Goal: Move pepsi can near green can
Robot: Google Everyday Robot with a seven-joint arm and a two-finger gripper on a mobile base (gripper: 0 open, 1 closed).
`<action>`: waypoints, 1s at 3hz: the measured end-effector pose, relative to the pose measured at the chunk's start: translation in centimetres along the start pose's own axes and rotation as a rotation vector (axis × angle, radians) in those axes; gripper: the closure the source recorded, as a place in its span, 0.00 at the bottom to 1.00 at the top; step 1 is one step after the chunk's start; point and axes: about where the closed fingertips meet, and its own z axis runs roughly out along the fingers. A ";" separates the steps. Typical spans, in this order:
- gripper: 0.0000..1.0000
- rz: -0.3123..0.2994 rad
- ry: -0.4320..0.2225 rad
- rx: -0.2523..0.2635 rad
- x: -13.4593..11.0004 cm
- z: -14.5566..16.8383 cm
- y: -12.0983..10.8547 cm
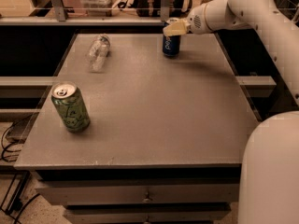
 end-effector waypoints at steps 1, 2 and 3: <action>1.00 -0.129 -0.012 -0.070 -3.1 -3.0 3.3; 1.00 -0.289 0.009 -0.204 -4.0 -6.5 8.4; 1.00 -0.374 0.011 -0.404 -3.0 -9.5 14.2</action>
Offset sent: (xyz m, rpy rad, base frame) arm -0.1576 0.0451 0.1039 -0.1917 -0.1683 0.5659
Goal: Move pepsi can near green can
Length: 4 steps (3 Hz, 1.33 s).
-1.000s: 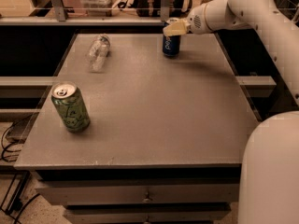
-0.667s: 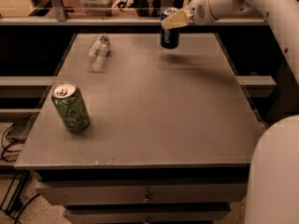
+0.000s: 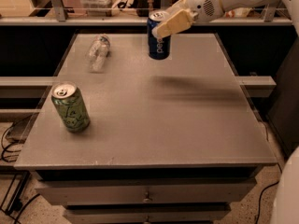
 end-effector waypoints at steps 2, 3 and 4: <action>1.00 -0.025 0.040 -0.106 0.4 2.5 2.2; 1.00 -0.039 0.027 -0.194 0.0 5.3 4.8; 1.00 -0.043 0.006 -0.268 -0.1 7.6 7.8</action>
Offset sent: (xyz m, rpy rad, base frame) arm -0.0235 0.0445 -0.0302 -0.0809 0.0672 0.1753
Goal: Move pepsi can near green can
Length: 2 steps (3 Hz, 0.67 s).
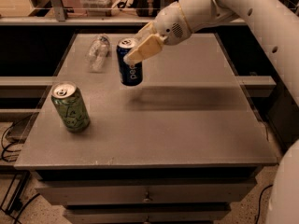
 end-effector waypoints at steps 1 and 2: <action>1.00 0.003 -0.040 -0.059 0.0 2.5 2.4; 0.82 -0.002 -0.049 -0.098 0.0 4.3 4.7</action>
Offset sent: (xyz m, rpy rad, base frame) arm -0.0729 0.0508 -0.0338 0.0591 0.0653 0.1179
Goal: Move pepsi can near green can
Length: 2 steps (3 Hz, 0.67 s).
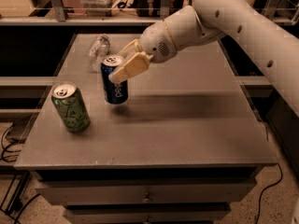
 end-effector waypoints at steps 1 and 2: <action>0.59 0.002 -0.010 -0.033 0.3 1.6 1.7; 0.36 0.002 -0.008 -0.050 0.5 2.8 2.9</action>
Offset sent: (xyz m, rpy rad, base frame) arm -0.0436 0.0248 -0.0246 0.0072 0.0360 0.0512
